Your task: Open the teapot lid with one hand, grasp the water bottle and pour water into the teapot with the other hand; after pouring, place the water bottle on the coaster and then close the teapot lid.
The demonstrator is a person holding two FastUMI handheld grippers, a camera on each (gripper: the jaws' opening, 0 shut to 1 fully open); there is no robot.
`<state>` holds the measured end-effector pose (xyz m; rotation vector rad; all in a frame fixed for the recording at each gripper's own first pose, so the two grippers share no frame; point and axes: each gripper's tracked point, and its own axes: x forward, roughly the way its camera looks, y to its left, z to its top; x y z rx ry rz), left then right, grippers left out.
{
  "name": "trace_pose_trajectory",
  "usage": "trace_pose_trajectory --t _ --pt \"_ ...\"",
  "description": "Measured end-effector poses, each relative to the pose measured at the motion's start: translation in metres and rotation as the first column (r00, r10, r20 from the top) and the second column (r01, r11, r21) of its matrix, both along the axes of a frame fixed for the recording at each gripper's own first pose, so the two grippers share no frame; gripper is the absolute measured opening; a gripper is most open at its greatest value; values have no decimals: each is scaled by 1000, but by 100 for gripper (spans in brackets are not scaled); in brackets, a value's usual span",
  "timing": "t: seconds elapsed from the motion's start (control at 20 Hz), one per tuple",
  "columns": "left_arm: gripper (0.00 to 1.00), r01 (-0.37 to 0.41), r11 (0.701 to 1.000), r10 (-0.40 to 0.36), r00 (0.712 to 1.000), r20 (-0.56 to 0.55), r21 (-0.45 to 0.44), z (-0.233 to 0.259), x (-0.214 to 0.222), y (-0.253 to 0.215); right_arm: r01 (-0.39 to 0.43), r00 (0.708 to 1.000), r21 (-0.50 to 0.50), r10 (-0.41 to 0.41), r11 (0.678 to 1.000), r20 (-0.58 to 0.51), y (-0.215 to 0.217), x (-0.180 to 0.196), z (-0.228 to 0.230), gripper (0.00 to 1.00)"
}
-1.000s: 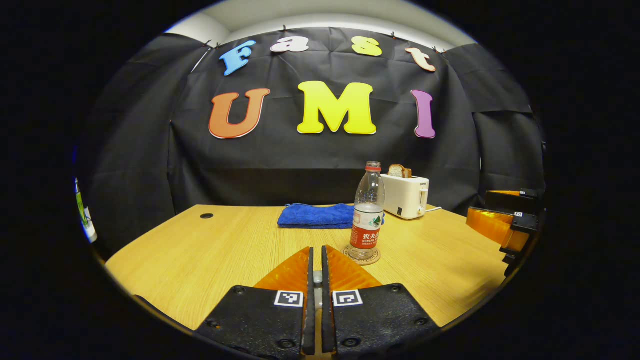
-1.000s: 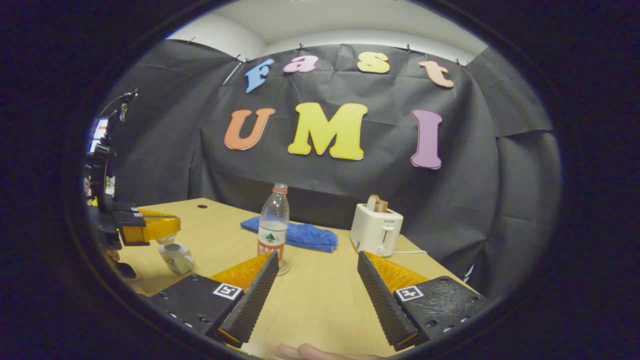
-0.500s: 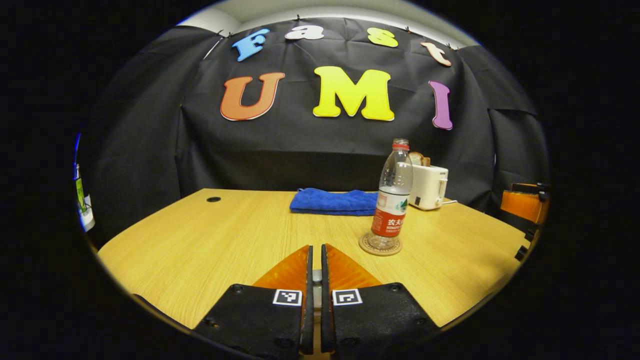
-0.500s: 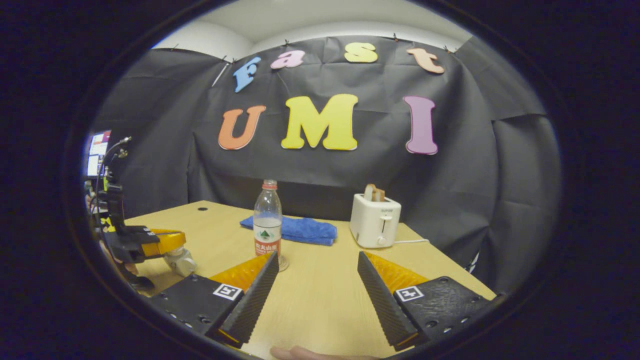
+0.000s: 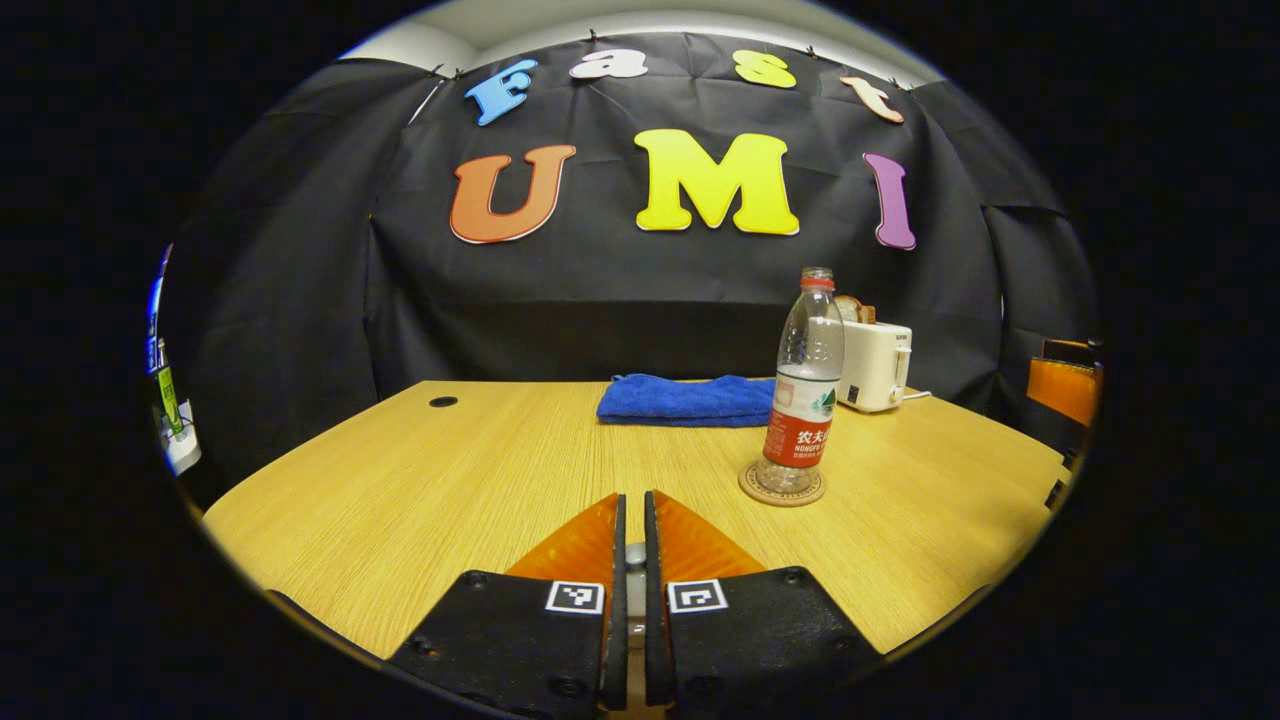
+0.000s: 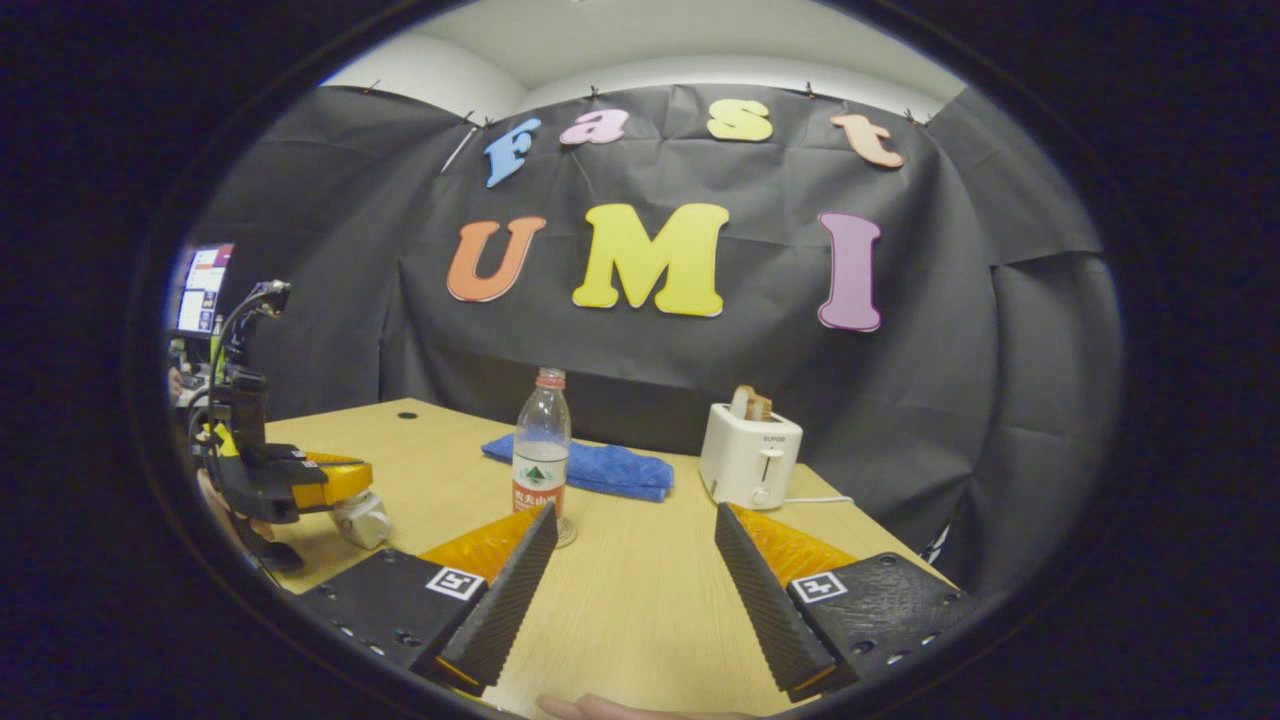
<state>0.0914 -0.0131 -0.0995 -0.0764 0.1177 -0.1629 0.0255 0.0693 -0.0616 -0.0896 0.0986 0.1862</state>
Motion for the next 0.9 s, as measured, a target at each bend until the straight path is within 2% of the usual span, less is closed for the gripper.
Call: trace_pose_trajectory --t 0.4,0.45,0.5,0.65,0.8,0.85,0.9 --pt "10 -16 1000 16 1000 -4 -2 1 1 2 -13 1000 5 13 1000 -25 3 1 -5 98" --pt "10 -14 1000 14 1000 -4 -2 1 1 1 -12 1000 4 12 1000 -25 3 1 -5 95" --pt "11 -16 1000 16 1000 -5 2 2 1 1 -9 1000 2 9 1000 -24 3 0 -5 98" --pt "19 -34 999 34 999 -4 0 7 0 5 1 1000 -6 -2 1000 -21 -1 1 -4 98" --pt "23 -47 999 48 998 29 -4 22 -5 7 5 1000 -9 -6 1000 -18 -3 0 -2 95" --pt "31 -42 999 43 998 46 -10 29 -7 6 6 1000 -11 -6 1000 -15 -2 -1 -1 95" --pt "32 -36 999 38 997 63 -18 38 -11 6 9 1000 -18 -10 1000 -10 -4 -2 2 95"
